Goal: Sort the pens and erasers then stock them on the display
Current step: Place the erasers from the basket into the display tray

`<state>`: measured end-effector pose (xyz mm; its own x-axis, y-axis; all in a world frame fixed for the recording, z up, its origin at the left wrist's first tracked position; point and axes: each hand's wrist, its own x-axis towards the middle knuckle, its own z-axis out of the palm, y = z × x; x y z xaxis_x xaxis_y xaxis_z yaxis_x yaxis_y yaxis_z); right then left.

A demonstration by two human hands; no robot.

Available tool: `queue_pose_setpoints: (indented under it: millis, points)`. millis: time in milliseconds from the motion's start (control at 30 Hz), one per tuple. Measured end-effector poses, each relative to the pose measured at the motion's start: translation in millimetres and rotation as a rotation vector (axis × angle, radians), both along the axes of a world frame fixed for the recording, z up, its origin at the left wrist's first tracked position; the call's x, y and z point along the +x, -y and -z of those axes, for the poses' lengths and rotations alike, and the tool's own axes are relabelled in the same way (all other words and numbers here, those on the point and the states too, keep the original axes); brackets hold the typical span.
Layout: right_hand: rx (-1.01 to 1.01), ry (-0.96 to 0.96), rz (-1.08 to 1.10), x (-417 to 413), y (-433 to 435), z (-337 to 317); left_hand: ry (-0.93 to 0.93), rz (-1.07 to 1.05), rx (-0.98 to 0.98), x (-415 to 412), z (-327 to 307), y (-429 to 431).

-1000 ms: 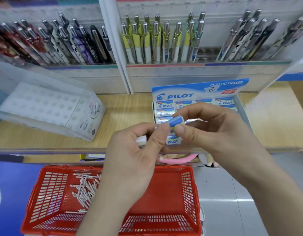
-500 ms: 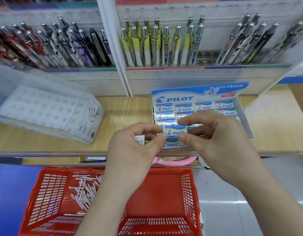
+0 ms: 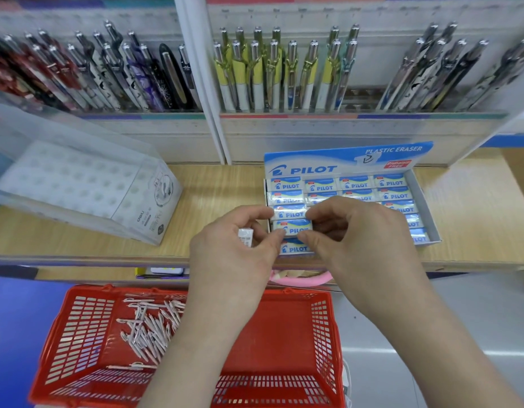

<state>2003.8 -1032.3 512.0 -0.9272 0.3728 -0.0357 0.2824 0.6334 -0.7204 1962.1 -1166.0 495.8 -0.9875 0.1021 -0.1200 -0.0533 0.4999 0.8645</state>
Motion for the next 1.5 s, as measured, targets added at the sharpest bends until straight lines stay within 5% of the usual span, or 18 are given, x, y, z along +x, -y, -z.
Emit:
queue_pose_setpoints:
  millis: [267,433,500,567,667,833,1000,1267,1500]
  points:
    - [0.024,0.018,-0.024,-0.9,5.2,0.9,0.013,0.030,-0.003,3.3,-10.4,-0.3]
    - [0.072,-0.020,-0.032,4.7,1.1,0.9,0.142,0.052,0.228,7.8,-21.2,9.5]
    - [-0.077,-0.033,-0.029,8.6,-0.5,-5.5,0.294,0.002,0.518,10.4,-29.7,11.6]
    - [-0.439,0.041,-0.057,11.3,0.5,-16.5,0.317,0.010,0.671,14.4,-35.2,11.1]
    - [-0.890,0.181,-0.110,15.3,0.6,-26.2,0.216,0.075,0.645,21.2,-34.1,4.3]
    - [-1.134,0.089,-0.071,17.8,2.7,-24.8,0.206,0.120,0.629,32.1,-30.6,-8.9]
    - [-1.084,0.009,-0.014,18.7,0.2,-19.9,0.221,0.127,0.713,31.5,-27.7,4.7]
    - [-0.980,0.034,-0.131,26.7,-4.9,-16.9,0.108,-0.120,0.502,29.9,-30.1,9.9]
    - [-0.472,-0.030,-0.023,25.3,-7.8,-10.6,0.061,-0.094,0.317,27.6,-16.5,6.6]
